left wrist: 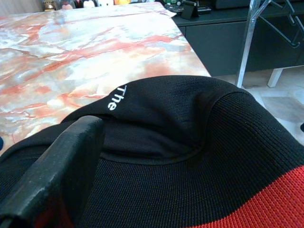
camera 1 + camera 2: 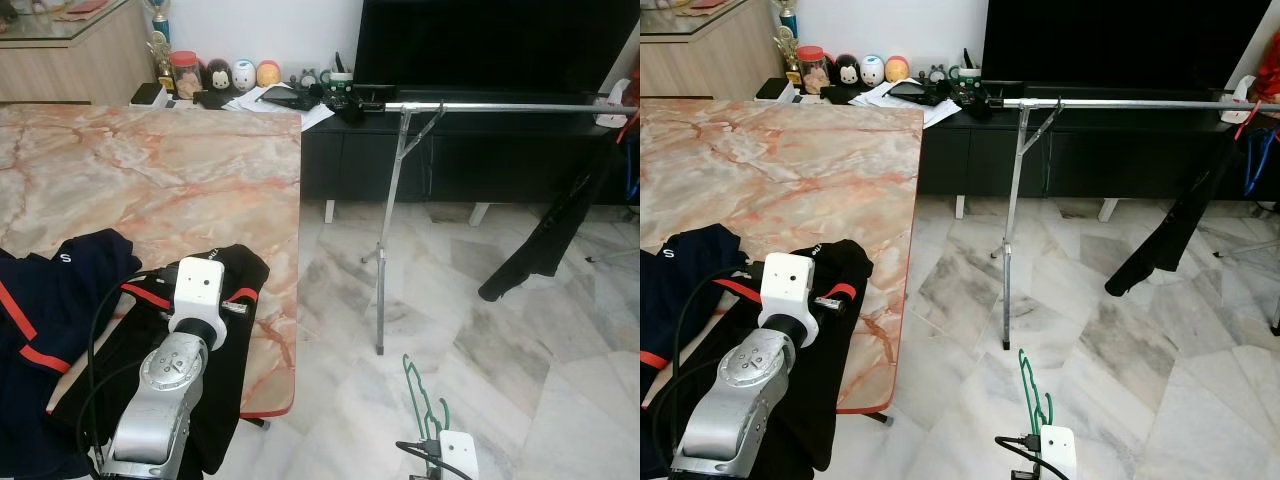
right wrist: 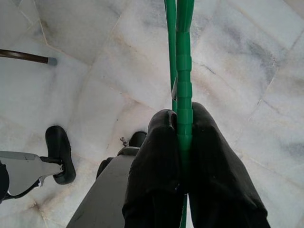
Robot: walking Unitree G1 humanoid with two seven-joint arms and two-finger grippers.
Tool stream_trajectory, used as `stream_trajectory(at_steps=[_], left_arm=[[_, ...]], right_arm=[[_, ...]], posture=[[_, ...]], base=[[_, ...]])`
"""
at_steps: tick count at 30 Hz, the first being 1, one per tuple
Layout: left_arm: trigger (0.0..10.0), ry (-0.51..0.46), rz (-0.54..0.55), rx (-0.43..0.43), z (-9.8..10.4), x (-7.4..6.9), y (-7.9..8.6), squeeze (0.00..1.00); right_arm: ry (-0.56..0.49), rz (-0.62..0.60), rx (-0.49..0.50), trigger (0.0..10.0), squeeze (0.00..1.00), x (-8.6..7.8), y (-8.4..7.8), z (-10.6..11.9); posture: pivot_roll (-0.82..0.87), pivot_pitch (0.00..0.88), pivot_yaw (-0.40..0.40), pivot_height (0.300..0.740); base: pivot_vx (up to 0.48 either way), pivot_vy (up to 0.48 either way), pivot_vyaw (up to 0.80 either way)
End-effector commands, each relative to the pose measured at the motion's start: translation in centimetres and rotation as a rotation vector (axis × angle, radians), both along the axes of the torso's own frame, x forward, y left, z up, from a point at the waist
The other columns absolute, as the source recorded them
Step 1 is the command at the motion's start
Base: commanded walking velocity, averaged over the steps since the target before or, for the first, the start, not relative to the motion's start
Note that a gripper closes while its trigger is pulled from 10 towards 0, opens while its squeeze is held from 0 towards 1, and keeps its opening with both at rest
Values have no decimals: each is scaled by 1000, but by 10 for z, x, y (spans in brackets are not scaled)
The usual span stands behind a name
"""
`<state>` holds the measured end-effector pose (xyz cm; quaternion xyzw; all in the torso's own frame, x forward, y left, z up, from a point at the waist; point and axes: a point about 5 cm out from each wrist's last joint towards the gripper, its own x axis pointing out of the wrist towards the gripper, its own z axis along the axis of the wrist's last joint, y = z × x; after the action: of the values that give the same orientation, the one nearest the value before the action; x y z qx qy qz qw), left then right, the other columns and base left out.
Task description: Hang hanger
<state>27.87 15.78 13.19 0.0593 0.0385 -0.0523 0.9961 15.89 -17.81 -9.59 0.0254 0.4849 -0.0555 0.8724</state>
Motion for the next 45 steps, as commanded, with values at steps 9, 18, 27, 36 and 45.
stream_trajectory(at_steps=[9, 18, 27, 36, 45], left_arm=[[10000, 5, -9, -10, 1, -1, -1, 0], [10000, 5, -9, -10, 1, -1, -1, 0], [10000, 5, -9, -10, 1, -1, -1, 0], [10000, 10, -15, -33, 0, -2, -5, 0], [10000, 11, -12, -33, 0, -3, -4, 0]], right_arm=[[-2, -2, -2, 10000, 0, -1, -1, 0], [-2, -2, -2, 10000, 0, -1, -1, 0], [-2, -2, -2, 10000, 0, -1, -1, 0], [1, 20, -7, 10000, 0, 0, -2, 0], [2, 24, -7, 10000, 0, 0, -2, 0]], posture=[[40, 0, -36, 740], [40, 0, -36, 740], [40, 0, -36, 740], [40, 0, -40, 740], [43, 0, -38, 740]], base=[[0, 0, 0], [0, 0, 0], [0, 0, 0], [-328, 0, 0], [-336, 0, 0]])
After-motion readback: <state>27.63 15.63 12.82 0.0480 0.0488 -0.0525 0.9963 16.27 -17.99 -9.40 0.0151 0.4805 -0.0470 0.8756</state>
